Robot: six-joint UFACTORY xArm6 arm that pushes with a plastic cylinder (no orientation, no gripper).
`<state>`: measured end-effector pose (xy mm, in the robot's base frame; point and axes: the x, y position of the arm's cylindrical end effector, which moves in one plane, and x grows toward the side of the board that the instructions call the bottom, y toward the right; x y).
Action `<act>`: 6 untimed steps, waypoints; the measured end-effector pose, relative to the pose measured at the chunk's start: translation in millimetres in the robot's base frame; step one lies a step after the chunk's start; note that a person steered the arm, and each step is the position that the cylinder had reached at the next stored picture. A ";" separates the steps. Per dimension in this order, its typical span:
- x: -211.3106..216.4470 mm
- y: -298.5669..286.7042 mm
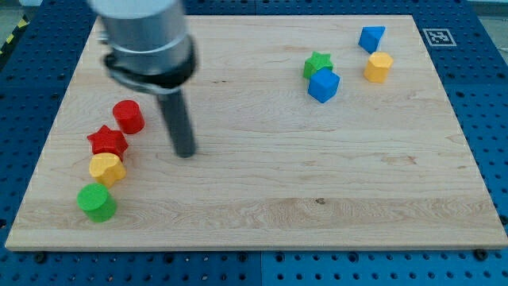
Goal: Move the blue cube to the top left of the red circle
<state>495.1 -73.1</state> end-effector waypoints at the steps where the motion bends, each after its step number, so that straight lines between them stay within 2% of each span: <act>1: 0.0 68.1; 3: 0.0 179.8; 4: 0.0 180.6; 6: -62.7 222.1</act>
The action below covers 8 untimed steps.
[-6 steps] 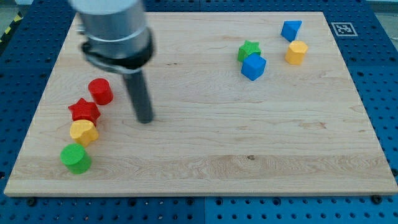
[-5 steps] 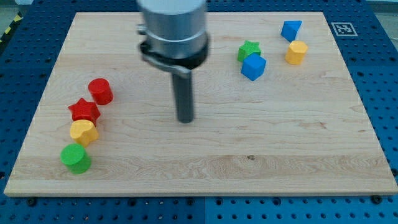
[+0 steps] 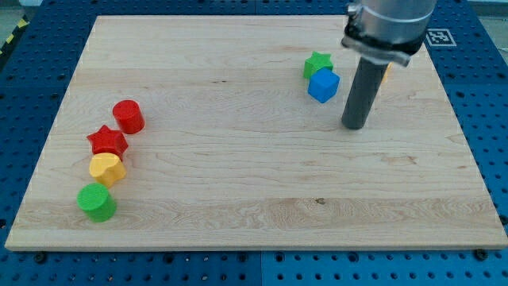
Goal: Move the blue cube to the top left of the red circle
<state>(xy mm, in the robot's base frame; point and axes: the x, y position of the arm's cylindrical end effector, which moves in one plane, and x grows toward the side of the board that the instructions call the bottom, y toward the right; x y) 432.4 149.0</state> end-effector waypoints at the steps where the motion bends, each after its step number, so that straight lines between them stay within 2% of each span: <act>1: -55.8 15.1; 2: -77.4 16.4; 3: -78.5 9.7; 6: -45.6 -38.0; 8: -40.7 -86.7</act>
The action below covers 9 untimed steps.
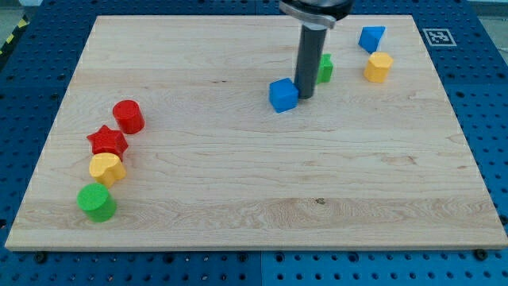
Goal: Move the blue cube to the top left of the red circle
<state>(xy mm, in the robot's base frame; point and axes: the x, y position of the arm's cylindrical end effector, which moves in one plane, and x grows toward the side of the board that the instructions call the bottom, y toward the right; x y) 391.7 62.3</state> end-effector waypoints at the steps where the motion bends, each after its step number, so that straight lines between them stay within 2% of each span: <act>1: 19.5 -19.8; 3: 36.7 -70.1; 7: 45.9 -91.1; 9: 28.4 -93.8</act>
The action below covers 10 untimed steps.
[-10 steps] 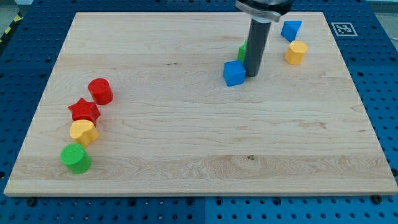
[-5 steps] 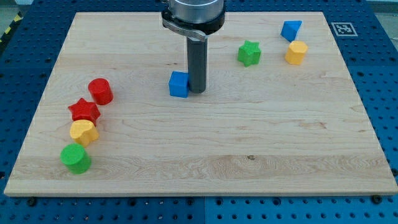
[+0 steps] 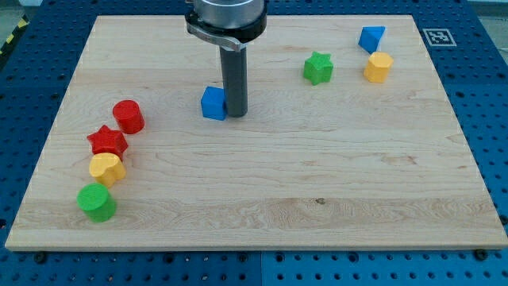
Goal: Move the blue cube to the top left of the red circle
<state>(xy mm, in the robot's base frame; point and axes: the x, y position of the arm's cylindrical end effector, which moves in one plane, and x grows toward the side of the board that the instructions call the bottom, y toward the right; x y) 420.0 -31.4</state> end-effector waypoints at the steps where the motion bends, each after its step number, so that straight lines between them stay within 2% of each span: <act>1: -0.5 0.0; 4: -4.0 -0.9; 6: 7.0 -23.3; 8: -20.8 -52.0; 10: -27.2 -62.3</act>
<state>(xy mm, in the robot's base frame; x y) 392.8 -93.7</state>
